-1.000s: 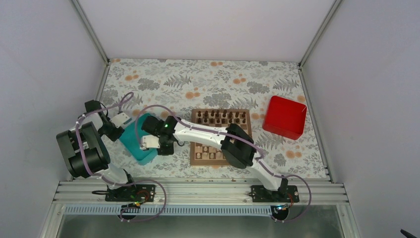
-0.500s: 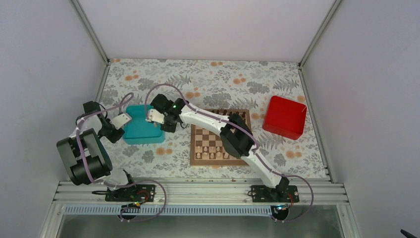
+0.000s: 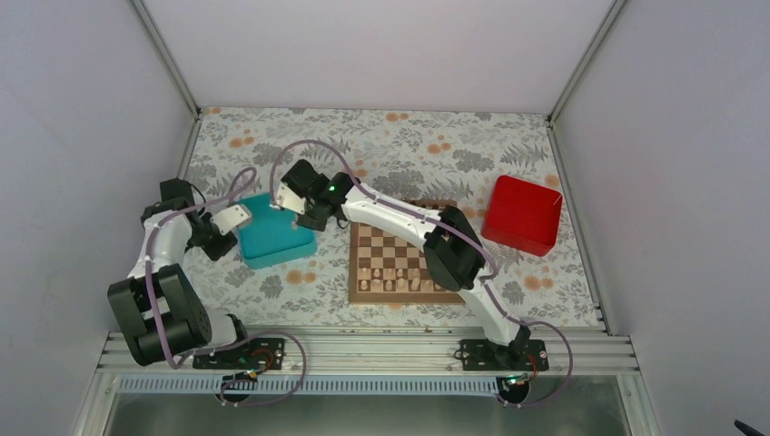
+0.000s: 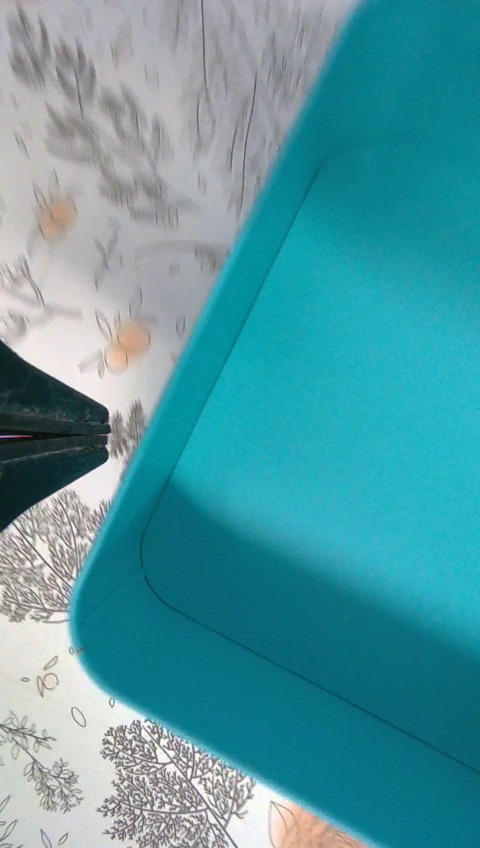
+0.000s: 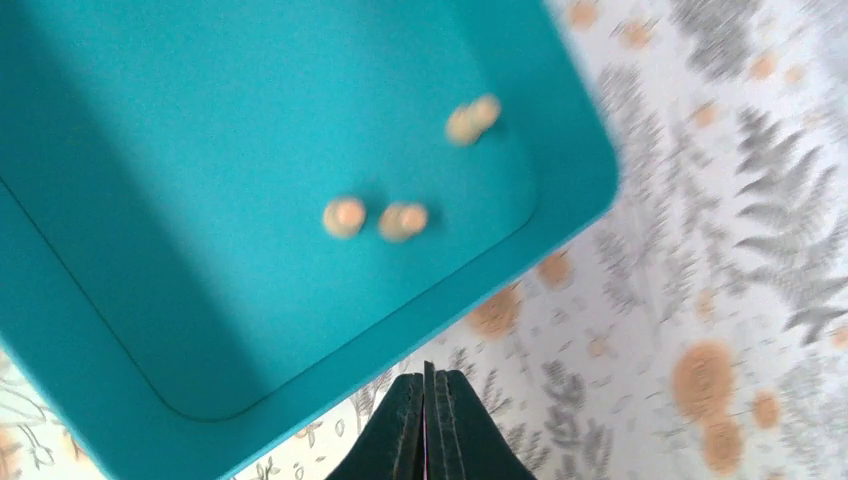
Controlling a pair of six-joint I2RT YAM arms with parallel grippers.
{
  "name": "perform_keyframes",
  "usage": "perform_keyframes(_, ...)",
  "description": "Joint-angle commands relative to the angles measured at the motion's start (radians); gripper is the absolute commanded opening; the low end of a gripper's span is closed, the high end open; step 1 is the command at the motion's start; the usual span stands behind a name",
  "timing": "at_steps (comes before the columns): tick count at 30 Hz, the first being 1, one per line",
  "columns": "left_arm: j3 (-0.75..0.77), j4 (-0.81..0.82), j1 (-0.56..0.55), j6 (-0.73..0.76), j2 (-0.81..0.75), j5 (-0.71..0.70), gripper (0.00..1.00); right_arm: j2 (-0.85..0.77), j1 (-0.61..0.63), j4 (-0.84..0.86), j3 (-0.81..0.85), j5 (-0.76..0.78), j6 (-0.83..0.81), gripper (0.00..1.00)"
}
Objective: Set up the chess pieces on the board
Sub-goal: Adjust the storage box at the center of the board.
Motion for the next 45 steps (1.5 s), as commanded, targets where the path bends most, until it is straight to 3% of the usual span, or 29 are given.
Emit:
perform_keyframes(1,0.163,-0.131,0.014,0.035,-0.082,0.047,0.02,-0.047,0.012,0.027,0.082,-0.003,0.022,0.04)
perform_keyframes(5,0.267,-0.126,0.036,0.039,-0.075,-0.004,0.02,-0.048,0.013,0.011,0.077,-0.016,0.032,0.04)
perform_keyframes(9,0.313,0.053,0.085,-0.012,-0.006,-0.046,0.02,-0.113,0.014,0.017,-0.01,-0.047,0.023,0.04)
perform_keyframes(15,0.483,0.102,0.094,-0.074,0.229,0.101,0.02,-0.178,0.033,-0.071,-0.091,-0.139,0.01,0.04)
perform_keyframes(21,0.612,0.094,0.016,-0.118,0.441,0.138,0.02,-0.149,0.084,-0.21,-0.104,-0.293,-0.039,0.04)
perform_keyframes(28,0.7,0.159,-0.058,-0.206,0.593,0.138,0.02,-0.098,0.106,-0.188,-0.096,-0.294,-0.03,0.04)
perform_keyframes(34,0.73,0.165,-0.083,-0.213,0.681,0.1,0.02,-0.021,0.103,-0.191,-0.07,-0.263,-0.041,0.04)
perform_keyframes(45,0.603,0.175,-0.089,-0.156,0.676,0.061,0.02,0.053,0.054,-0.141,0.013,-0.178,0.003,0.04)
